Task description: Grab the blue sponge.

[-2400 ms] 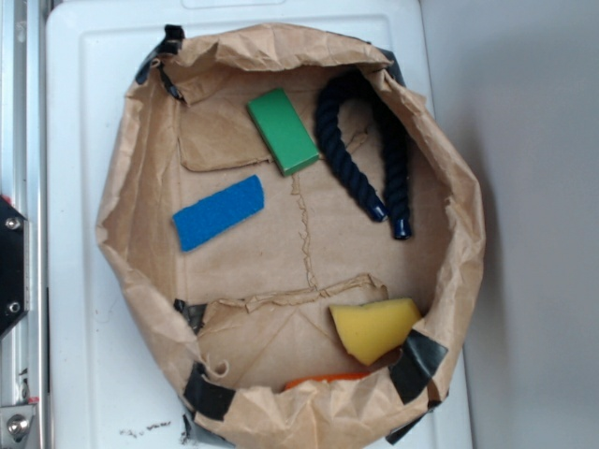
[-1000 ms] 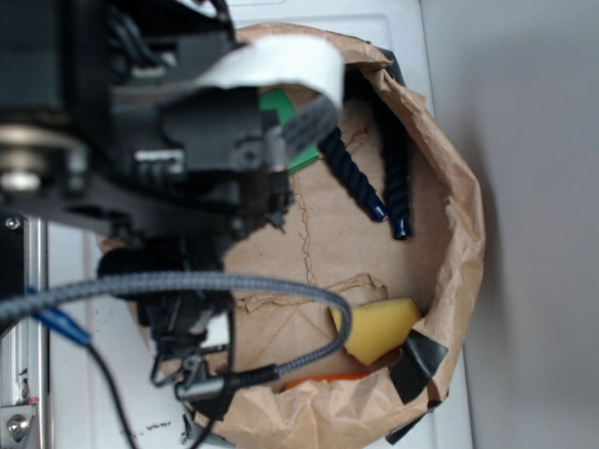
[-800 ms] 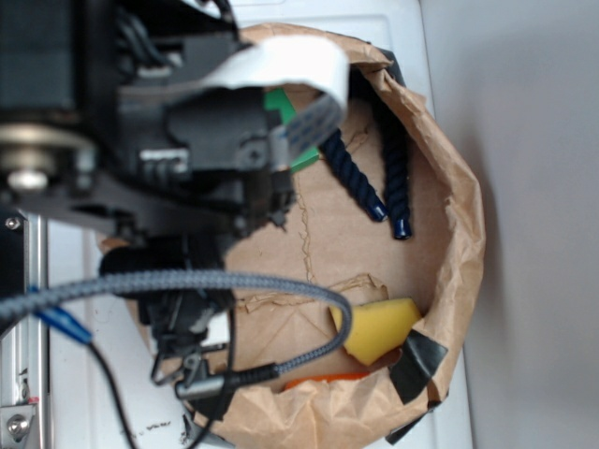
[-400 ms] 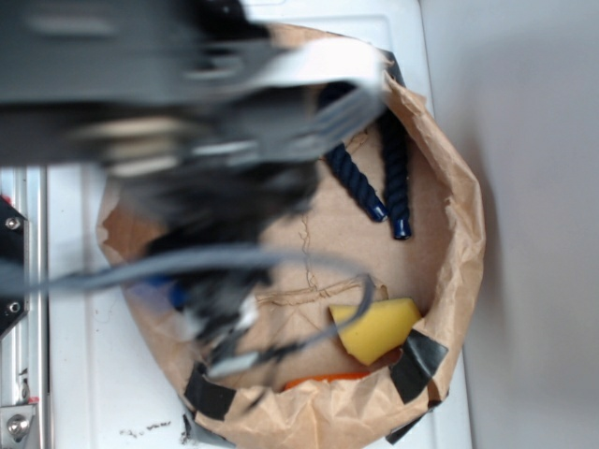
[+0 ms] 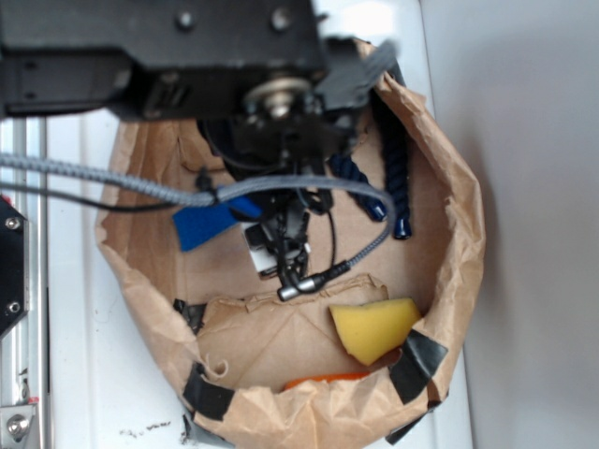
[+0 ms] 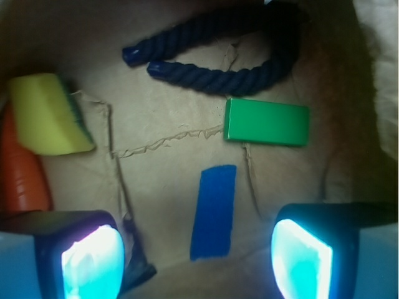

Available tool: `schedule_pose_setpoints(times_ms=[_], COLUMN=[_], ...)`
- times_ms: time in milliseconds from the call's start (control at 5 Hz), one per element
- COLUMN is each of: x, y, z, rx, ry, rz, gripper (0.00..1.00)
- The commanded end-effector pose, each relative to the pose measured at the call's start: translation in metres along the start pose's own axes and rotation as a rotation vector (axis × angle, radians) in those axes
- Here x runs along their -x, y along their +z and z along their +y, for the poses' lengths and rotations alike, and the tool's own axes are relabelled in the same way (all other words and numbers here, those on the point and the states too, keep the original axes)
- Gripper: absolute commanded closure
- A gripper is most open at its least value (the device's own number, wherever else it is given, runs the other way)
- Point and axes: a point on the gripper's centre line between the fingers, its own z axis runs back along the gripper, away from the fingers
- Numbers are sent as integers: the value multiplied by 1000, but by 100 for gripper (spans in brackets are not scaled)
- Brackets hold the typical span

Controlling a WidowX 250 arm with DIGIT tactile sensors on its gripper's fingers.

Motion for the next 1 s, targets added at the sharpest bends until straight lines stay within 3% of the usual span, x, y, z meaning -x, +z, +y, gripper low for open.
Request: schedule_pose_setpoints(times_ms=[0,400,600,800], x=[-5,-4,0,5], y=[-31,-61,-70,-84], z=[19,18,19,18], rx=[61,63,55,28], ry=[79,88,80,90], rz=[-135,-165,-195,-247], gripper=[0,0,100,100])
